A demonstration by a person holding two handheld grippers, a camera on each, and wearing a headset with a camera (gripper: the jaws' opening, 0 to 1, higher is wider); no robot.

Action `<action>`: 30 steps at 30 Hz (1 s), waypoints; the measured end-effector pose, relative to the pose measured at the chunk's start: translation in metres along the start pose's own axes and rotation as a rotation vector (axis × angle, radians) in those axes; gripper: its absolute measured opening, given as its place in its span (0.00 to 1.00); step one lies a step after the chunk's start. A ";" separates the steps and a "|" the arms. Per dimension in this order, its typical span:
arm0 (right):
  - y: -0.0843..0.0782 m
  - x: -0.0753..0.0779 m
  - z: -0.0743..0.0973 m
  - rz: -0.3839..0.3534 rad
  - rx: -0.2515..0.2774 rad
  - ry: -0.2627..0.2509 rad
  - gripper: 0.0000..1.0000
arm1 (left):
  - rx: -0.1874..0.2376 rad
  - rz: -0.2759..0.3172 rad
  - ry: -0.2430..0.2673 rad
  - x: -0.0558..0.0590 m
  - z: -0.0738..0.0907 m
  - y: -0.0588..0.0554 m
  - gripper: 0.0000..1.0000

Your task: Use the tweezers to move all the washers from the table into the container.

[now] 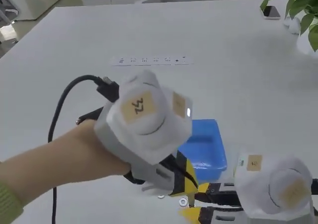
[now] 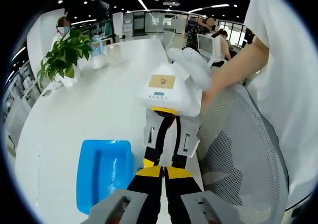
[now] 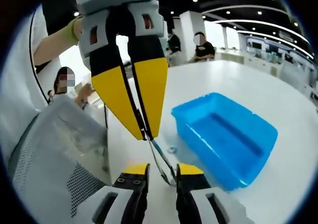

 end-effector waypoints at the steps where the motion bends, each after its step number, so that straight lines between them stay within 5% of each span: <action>1: 0.004 0.000 0.003 0.032 0.002 -0.004 0.18 | -0.005 0.001 -0.008 0.000 0.000 0.000 0.00; 6: 0.010 0.005 0.005 0.109 -0.043 -0.023 0.06 | 0.003 0.018 0.000 -0.002 -0.001 0.001 0.00; 9: 0.008 0.008 0.004 0.146 -0.070 -0.015 0.04 | 0.077 0.075 0.049 -0.009 0.001 0.001 0.00; 12: 0.006 0.011 0.006 0.118 -0.080 -0.014 0.03 | 0.294 0.265 0.164 -0.015 0.017 0.003 0.17; 13: 0.006 0.012 0.007 0.101 -0.076 -0.016 0.03 | 0.335 0.315 0.182 -0.014 0.022 0.000 0.23; 17: 0.005 0.013 0.008 0.065 -0.073 -0.024 0.03 | 0.465 0.430 0.323 -0.007 0.046 -0.023 0.40; 22: 0.003 0.014 0.010 0.058 -0.084 -0.082 0.03 | 0.586 0.571 0.570 0.006 0.073 -0.055 0.63; 26: 0.001 0.012 0.012 0.029 -0.085 -0.117 0.03 | 0.736 0.684 0.755 0.015 0.091 -0.072 0.77; 28: 0.000 0.012 0.013 0.026 -0.091 -0.124 0.03 | 0.821 0.714 0.823 0.016 0.099 -0.074 0.88; 30: -0.001 0.012 0.013 0.039 -0.102 -0.128 0.03 | 0.830 0.678 0.880 0.013 0.108 -0.079 0.94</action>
Point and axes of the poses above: the centre of the closed fingertips' face, and the gripper's own axes: z roughly backward along the fingers, x roughly to its right, y roughly out of its top, the point moved 2 cm from there along z, roughly backward along the fingers, and after that the axes turned 4 degrees about z, right-handed, at the moved point
